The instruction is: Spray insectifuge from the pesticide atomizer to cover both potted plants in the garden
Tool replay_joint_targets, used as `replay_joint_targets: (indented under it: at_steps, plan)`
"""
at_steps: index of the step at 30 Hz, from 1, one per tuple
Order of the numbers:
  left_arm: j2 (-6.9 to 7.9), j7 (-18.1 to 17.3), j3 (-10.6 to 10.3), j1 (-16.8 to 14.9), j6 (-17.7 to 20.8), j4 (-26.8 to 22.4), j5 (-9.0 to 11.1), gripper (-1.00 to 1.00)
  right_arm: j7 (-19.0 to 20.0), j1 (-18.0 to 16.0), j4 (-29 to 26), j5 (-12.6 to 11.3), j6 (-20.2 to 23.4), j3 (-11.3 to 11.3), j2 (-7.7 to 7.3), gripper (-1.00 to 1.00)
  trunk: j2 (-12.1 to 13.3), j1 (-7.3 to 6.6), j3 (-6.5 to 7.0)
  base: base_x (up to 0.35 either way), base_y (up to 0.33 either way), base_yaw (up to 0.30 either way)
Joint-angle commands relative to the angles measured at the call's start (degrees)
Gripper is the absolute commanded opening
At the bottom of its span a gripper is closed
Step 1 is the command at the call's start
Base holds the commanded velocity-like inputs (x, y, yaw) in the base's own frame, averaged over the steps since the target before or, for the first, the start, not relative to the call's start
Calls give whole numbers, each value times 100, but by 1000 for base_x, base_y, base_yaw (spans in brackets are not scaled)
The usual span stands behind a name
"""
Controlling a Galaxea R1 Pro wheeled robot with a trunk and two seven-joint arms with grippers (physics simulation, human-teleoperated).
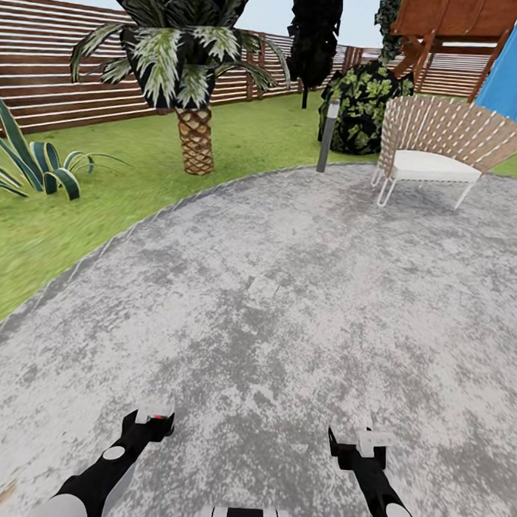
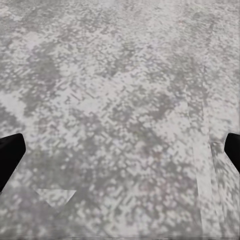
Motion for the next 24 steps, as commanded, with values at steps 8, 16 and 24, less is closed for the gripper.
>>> replay_joint_targets:
  at_steps: [8,16,24]
  plan:
    - [-28,-5,5,71,-790,292,-35,100,-2,-2,3,26,-15,-2,0,100,-12,19,-255,0,0,0]
    - [-23,-5,7,72,-849,301,-35,100,-2,-2,3,26,-15,-2,0,100,-23,40,-505,0,0,0]
    - [-9,-5,7,72,-875,301,-28,100,-2,-2,3,26,-15,-2,0,100,-34,60,-755,0,0,0]
